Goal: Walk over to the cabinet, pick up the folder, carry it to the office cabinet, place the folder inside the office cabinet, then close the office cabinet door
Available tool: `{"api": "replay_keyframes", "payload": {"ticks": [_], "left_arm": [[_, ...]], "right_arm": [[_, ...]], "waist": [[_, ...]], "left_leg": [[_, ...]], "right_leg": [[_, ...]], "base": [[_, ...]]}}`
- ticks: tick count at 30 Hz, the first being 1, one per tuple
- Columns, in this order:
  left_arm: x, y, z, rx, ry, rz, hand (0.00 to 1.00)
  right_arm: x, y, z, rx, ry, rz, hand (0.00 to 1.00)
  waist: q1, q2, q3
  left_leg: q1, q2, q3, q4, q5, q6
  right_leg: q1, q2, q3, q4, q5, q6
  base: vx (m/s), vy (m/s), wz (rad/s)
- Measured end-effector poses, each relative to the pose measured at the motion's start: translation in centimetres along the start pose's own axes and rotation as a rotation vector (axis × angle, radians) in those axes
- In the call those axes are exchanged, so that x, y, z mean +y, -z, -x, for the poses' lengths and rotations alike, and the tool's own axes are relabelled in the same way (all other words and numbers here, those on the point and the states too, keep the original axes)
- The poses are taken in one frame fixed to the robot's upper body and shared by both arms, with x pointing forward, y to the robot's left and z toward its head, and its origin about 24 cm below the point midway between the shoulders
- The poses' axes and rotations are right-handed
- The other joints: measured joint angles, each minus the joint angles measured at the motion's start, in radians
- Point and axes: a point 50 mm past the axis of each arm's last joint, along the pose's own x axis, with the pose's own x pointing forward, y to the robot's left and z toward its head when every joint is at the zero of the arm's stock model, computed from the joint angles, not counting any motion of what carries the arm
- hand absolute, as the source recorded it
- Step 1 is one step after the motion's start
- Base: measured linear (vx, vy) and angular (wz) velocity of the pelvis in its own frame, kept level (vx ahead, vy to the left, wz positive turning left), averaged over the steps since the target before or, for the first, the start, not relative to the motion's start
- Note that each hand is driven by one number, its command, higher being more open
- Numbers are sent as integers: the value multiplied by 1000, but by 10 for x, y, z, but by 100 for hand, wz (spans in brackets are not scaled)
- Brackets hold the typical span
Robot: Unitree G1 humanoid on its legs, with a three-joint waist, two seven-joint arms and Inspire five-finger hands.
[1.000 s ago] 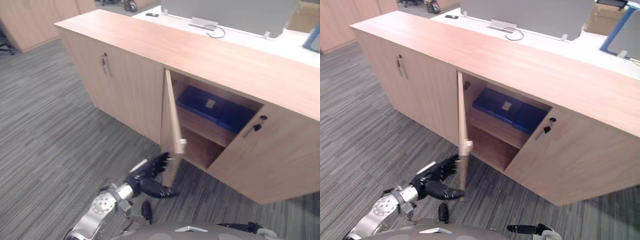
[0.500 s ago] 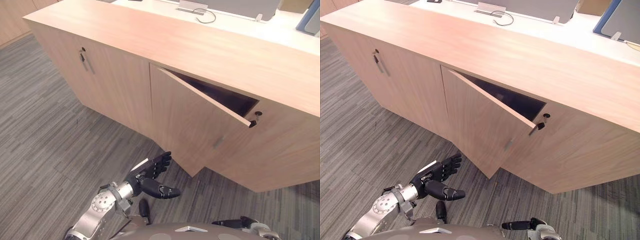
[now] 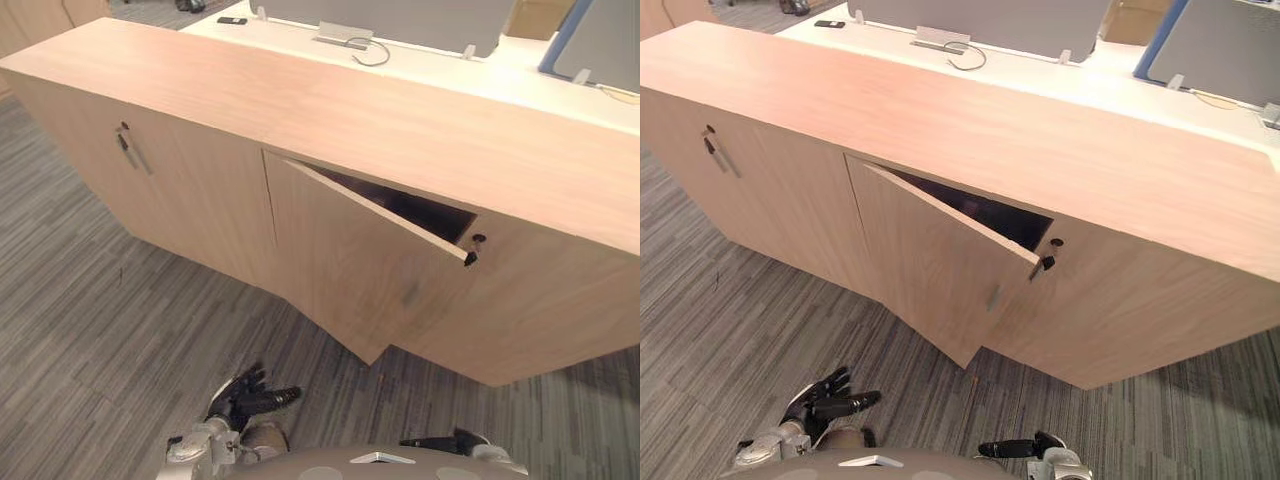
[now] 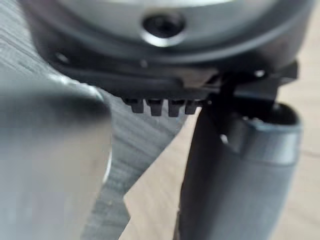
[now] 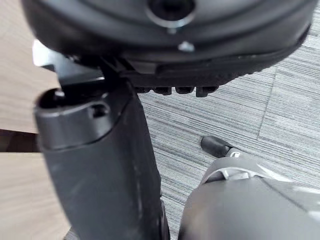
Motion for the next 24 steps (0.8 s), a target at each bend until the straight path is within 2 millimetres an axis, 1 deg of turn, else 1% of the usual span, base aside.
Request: {"api": "replay_keyframes", "payload": {"ticks": [1,2,3,4,5,6,7,8,10,11,12,14,16,17,18,19,20,21,24], "left_arm": [[3,2,1,-15,-67,45,100],[3,3,1,-19,-98,74,100],[2,12,3,-15,-161,140,100],[2,16,4,-13,-195,168,100],[0,29,8,14,-271,206,100],[4,43,12,57,-347,229,100],[7,48,14,78,-381,238,100],[14,63,21,125,-480,274,100],[23,70,26,148,-550,296,100],[26,74,28,166,-581,301,100],[30,82,31,203,-609,308,100],[34,92,35,251,-622,300,100],[35,101,39,295,-599,293,100],[34,103,39,302,-587,296,100],[32,106,40,312,-552,303,100],[30,107,39,313,-518,318,100],[29,108,39,311,-506,338,100],[27,108,38,308,-479,358,100],[24,104,34,292,-436,365,100]], "right_arm": [[7,-6,0,-26,9,7,100],[9,-9,0,-38,13,11,100],[10,-14,1,-62,29,-3,100],[9,-17,1,-73,47,-7,100],[9,-18,1,-83,78,-24,100],[17,-18,2,-82,83,-48,100],[23,-17,2,-80,77,-51,100],[40,-16,4,-92,55,-22,100],[51,-15,6,-110,47,-6,100],[53,-12,7,-110,57,-2,100],[53,-7,7,-98,71,-16,100],[50,-3,7,-85,88,-24,100],[47,3,6,-59,97,-37,100],[46,4,5,-55,99,-41,100],[44,7,5,-45,95,-49,100],[42,9,4,-33,90,-56,100],[41,10,4,-30,86,-62,100],[39,10,4,-24,76,-72,100],[37,12,4,-15,63,-89,100]], "waist": [[11,14,12],[14,27,21],[24,42,28],[30,51,24],[42,74,20],[50,71,20],[53,72,10],[53,20,-11],[52,-10,-27],[52,-21,-34],[52,-29,-42],[49,-32,-59],[46,-23,-77],[49,-24,-83],[50,-15,-92],[50,-8,-93],[49,-8,-93],[50,-2,-95],[50,-4,-95]], "left_leg": [[-6,-17,-69,22,-15,-24],[-6,-23,-107,32,-23,-35],[-4,-40,-195,35,-43,-48],[6,-56,-251,22,-65,-54],[59,-90,-356,-37,-118,-68],[102,-101,-378,-77,-157,-65],[117,-109,-373,-102,-155,-57],[136,-123,-356,-153,-143,-36],[140,-123,-347,-178,-135,-36],[154,-123,-341,-196,-124,-37],[183,-123,-330,-235,-109,-38],[223,-122,-321,-301,-86,-38],[270,-113,-327,-365,-58,-44],[278,-109,-328,-372,-56,-47],[281,-99,-327,-373,-55,-48],[291,-94,-327,-378,-55,-48],[296,-92,-327,-383,-55,-47],[310,-88,-325,-392,-54,-47],[334,-88,-316,-403,-57,-42]], "right_leg": [[-9,3,45,-15,-16,9],[-13,8,63,-15,-14,21],[-33,13,105,-5,-8,20],[-44,12,130,2,-5,20],[-71,17,179,23,-5,22],[-81,24,225,30,-7,27],[-83,24,248,18,-7,25],[-85,12,278,-21,3,10],[-94,8,280,-32,5,4],[-95,6,283,-36,7,1],[-87,2,296,-39,16,-13],[-83,-2,309,-43,20,-18],[-71,3,316,-47,36,-3],[-67,6,316,-48,38,1],[-66,16,316,-48,40,5],[-59,20,316,-50,38,7],[-58,21,316,-50,37,8],[-52,24,316,-50,37,8],[-37,23,316,-48,37,8]], "base": [[-160,90,-80],[-199,136,-80],[-169,147,-64],[-151,255,-97],[-128,267,-107],[-120,235,-107],[-98,133,-97],[-46,67,-60],[-15,50,-33],[2,13,-24],[27,-14,-22],[67,-32,-19],[121,-47,-12],[128,-37,-8],[130,-16,-9],[147,-11,-8],[125,4,-10],[121,28,-11],[78,46,-13]]}}
